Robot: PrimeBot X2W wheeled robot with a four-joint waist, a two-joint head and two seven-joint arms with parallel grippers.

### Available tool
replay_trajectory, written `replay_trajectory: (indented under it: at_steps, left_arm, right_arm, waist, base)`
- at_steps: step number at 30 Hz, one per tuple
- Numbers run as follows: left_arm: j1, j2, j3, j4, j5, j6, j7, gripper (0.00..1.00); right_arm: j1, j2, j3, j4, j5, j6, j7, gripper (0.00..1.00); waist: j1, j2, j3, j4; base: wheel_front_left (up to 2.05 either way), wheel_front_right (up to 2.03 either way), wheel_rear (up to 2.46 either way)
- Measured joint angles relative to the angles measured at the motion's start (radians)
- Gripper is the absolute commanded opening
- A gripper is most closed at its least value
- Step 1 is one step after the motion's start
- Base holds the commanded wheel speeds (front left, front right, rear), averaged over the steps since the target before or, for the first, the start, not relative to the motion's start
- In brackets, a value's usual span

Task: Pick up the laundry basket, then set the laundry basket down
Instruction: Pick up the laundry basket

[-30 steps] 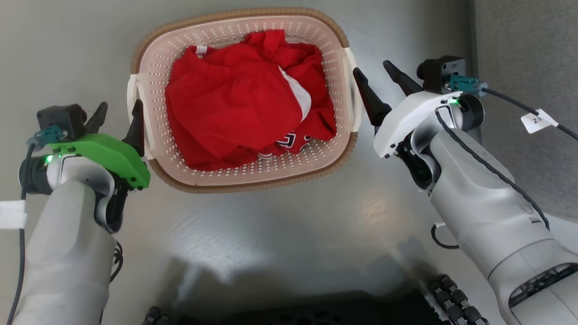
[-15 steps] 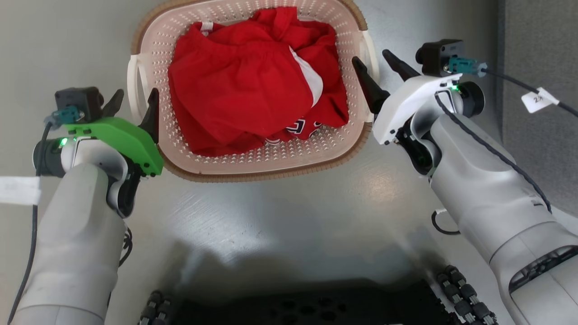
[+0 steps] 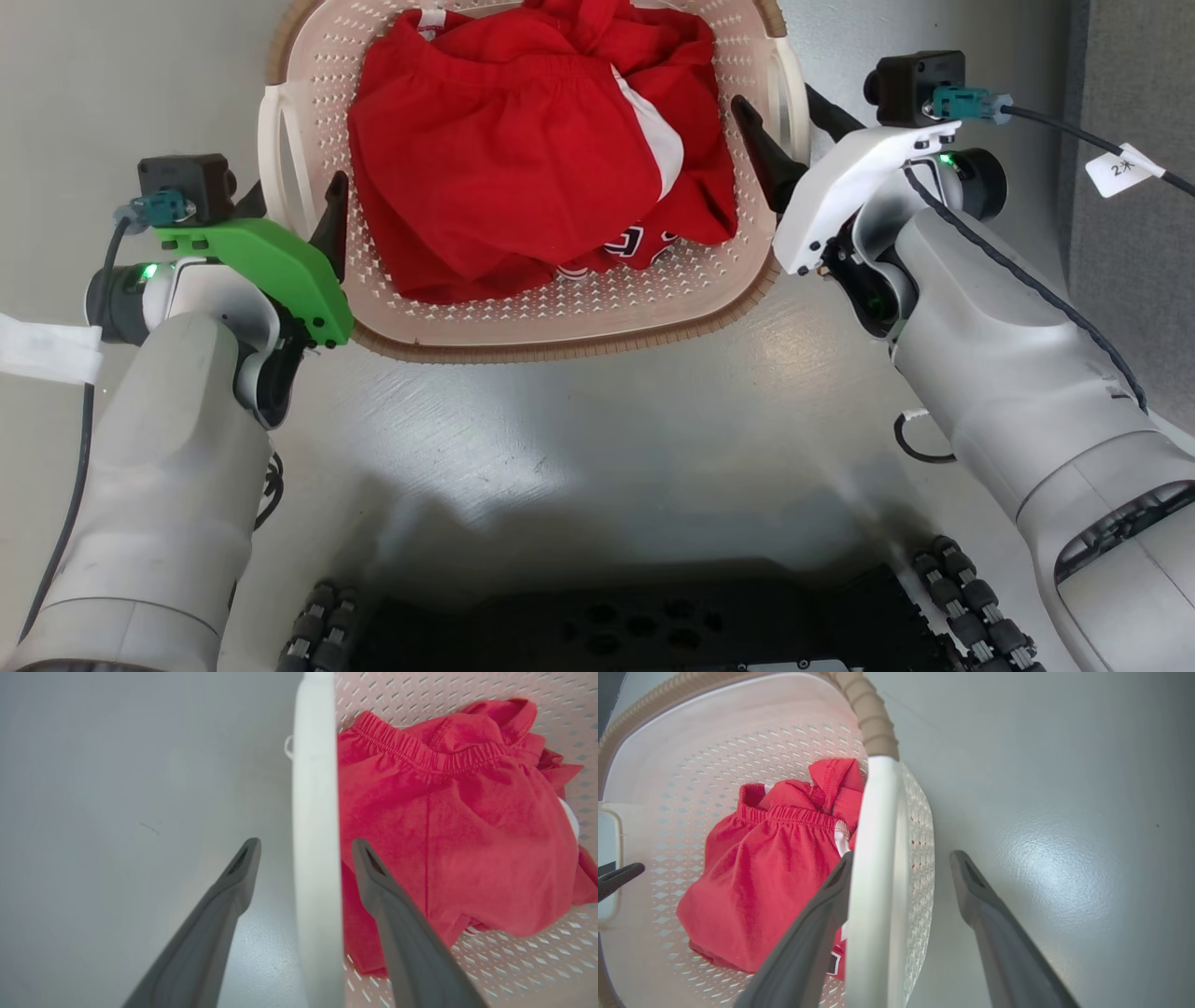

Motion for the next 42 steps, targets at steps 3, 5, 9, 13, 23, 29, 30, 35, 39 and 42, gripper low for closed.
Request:
replay_trajectory:
  at_steps: [3,5,9,13,23,29,30,35,39,42]
  left_arm:
    - [-0.004,-0.001,-0.013,0.01,-0.014,0.0,0.0,1.0]
    - [-0.015,-0.002,-0.021,0.022,-0.027,0.0,-0.001,1.0]
    - [-0.027,-0.002,-0.03,0.037,-0.04,-0.007,-0.007,0.96]
    - [-0.034,-0.002,-0.044,0.047,-0.049,-0.007,-0.01,0.43]
    - [-0.047,-0.009,-0.079,0.064,-0.085,-0.007,-0.041,0.0]
    - [-0.049,-0.01,-0.098,0.082,-0.102,-0.007,-0.054,0.0]
    - [-0.049,-0.01,-0.102,0.086,-0.102,-0.007,-0.06,0.0]
    - [-0.049,-0.014,-0.117,0.105,-0.111,-0.007,-0.072,0.0]
    - [-0.049,-0.019,-0.128,0.122,-0.126,-0.007,-0.075,0.0]
    - [-0.048,-0.02,-0.139,0.133,-0.133,-0.007,-0.075,0.0]
  right_arm:
    - [-0.003,-0.001,0.01,0.01,0.014,0.0,0.004,1.0]
    - [-0.006,-0.001,0.02,0.012,0.025,0.0,0.004,1.0]
    - [-0.013,-0.001,0.03,0.015,0.043,0.0,0.004,1.0]
    - [-0.023,-0.001,0.042,0.018,0.061,0.0,0.001,0.12]
    - [-0.037,0.002,0.063,0.031,0.09,-0.009,-0.011,0.0]
    - [-0.041,0.002,0.086,0.055,0.109,-0.009,-0.021,0.0]
    - [-0.041,0.002,0.089,0.057,0.112,-0.009,-0.021,0.0]
    - [-0.036,0.003,0.1,0.066,0.129,-0.009,-0.031,0.0]
    - [-0.023,0.003,0.112,0.078,0.14,-0.009,-0.038,0.0]
    - [-0.019,0.004,0.123,0.085,0.148,-0.008,-0.038,0.0]
  waist:
    - [0.0,0.0,0.003,0.002]
    - [-0.0001,0.0,0.006,0.003]
    - [0.0,0.0,0.008,0.005]
    - [0.0,0.0,0.011,0.007]
    - [-0.0001,0.0,0.012,0.012]
    - [-0.0001,0.0,-0.003,0.01]
    - [-0.0001,0.0,-0.007,0.01]
    - [-0.0001,0.0,-0.035,0.008]
    - [-0.0001,0.0,-0.066,0.006]
    - [-0.0001,0.0,-0.094,0.004]
  base:
    - [0.0,0.0,0.0]
    - [0.0,0.0,0.0]
    - [0.0,0.0,0.0]
    - [0.0,0.0,0.0]
    - [0.0,0.0,0.0]
    - [0.0,0.0,0.0]
    - [0.0,0.0,0.0]
    - [0.0,0.0,0.0]
    - [0.0,0.0,0.0]
    - [0.0,0.0,0.0]
